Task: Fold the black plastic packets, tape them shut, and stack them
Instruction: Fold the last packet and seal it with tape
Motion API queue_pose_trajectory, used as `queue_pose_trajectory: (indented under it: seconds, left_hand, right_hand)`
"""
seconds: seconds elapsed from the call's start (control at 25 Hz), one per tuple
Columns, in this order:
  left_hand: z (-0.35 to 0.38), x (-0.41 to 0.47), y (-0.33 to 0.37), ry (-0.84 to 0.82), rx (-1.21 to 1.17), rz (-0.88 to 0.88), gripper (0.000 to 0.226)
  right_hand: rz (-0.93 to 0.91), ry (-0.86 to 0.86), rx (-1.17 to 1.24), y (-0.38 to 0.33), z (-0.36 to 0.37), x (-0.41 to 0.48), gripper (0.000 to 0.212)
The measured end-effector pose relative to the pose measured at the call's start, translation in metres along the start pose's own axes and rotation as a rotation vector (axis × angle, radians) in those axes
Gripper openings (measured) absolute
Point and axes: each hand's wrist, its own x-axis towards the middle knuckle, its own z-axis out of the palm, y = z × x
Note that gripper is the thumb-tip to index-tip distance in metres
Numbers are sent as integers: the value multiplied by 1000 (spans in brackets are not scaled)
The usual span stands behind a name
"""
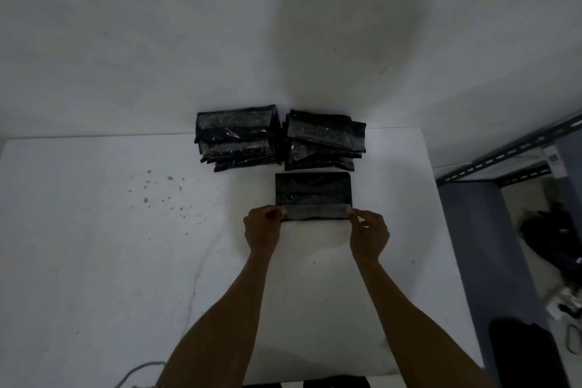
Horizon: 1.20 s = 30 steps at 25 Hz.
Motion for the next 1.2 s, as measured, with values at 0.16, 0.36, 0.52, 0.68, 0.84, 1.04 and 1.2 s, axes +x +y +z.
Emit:
queue_pose_trajectory:
  seconds: [0.16,0.36,0.52,0.68,0.84,1.04,1.2]
  left_hand:
    - [4,0,-1,26,90,53,13]
    - [10,5,-10,38,89,114,14]
    - [8,3,-18,83,-6,152,33]
    - [0,-3,-19,122,40,263,37]
    - [8,-2,-9,131,220,604,13]
    - [24,19,-6,-204,344,752,9]
    - [12,39,-15,-344,374,718,23]
  right_hand:
    - [9,-13,-3,4,6,4,14]
    - [-15,-37,-78,9,10,9,18]
    - [-11,-63,-126,12,5,14,33]
    - [-272,-46,-200,4,-3,13,32]
    - [-678,-291,-226,-3,12,15,13]
    - [-832,-590,-386,-8,39,28,13]
    - [-830,-676,-428,-10,22,52,27]
